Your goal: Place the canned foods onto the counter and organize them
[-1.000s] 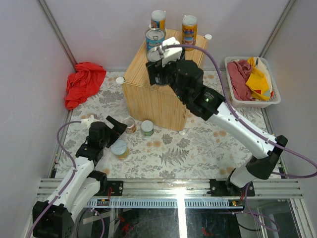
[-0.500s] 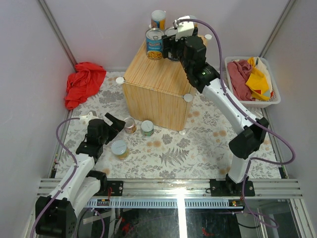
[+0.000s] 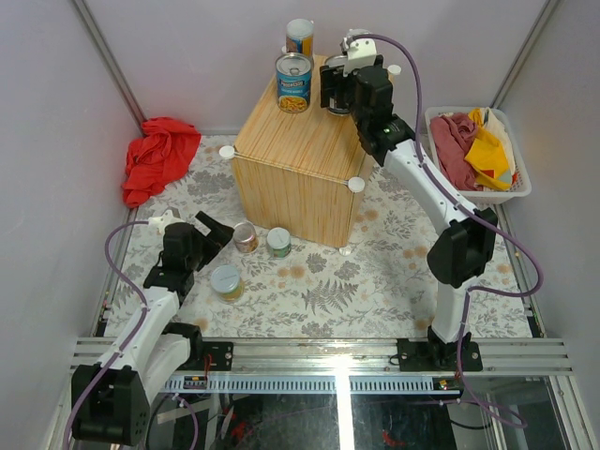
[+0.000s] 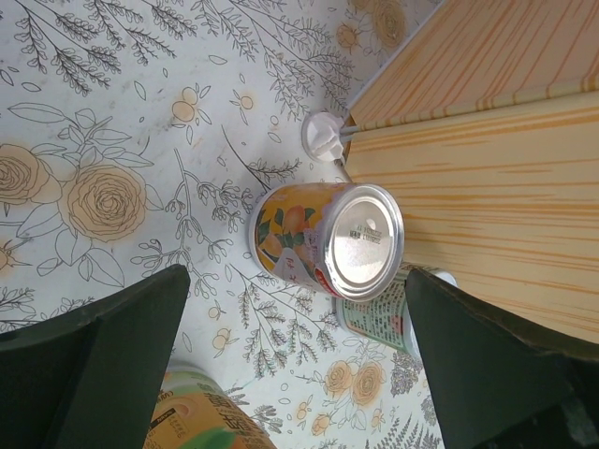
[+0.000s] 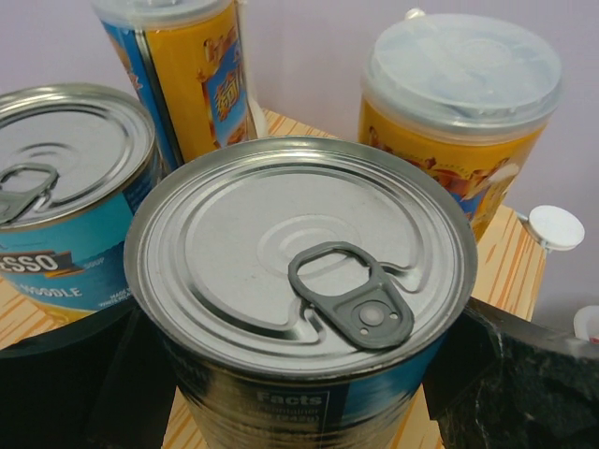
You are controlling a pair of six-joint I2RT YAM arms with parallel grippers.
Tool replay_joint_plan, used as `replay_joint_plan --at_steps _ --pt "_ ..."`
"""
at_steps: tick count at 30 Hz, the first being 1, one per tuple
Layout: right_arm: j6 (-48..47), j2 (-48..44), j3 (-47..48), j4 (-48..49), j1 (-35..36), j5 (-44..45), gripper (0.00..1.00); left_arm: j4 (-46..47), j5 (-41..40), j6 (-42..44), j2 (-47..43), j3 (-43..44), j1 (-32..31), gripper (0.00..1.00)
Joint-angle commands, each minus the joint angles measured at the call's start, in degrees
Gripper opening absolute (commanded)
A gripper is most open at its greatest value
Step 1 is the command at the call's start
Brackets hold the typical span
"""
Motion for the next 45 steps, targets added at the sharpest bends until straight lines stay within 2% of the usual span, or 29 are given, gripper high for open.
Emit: replay_joint_plan --at_steps 1,19,21,28,32,41,45 --pt "1.5 -3.4 3.3 17.0 -0.9 -1.6 0.0 3.6 0.8 1.2 0.3 1.0 0.8 1.0" --pt "2.5 -2.6 -1.9 19.4 -2.5 -2.9 0.0 2.6 1.5 1.5 0.5 1.6 1.6 1.0" --pt "2.7 -2.4 -2.4 19.2 -2.5 -2.9 0.06 2.5 1.6 1.4 0.5 1.6 1.6 1.0" --pt "3.2 -2.1 -3.9 17.4 -2.5 -3.6 0.55 2.3 1.7 1.2 -0.2 1.5 1.6 1.0" --pt "3.6 -1.6 -3.6 16.0 -2.5 -3.6 0.75 2.3 2.0 0.9 -0.5 1.2 1.6 1.0" --pt "4.7 -1.4 -2.1 12.3 -2.5 -4.2 0.93 2.2 2.7 0.1 -2.2 0.5 1.7 1.0" --pt "4.9 -1.8 -1.9 11.1 -2.5 -4.4 0.96 2.4 2.9 -0.6 -3.1 0.0 1.7 1.0"
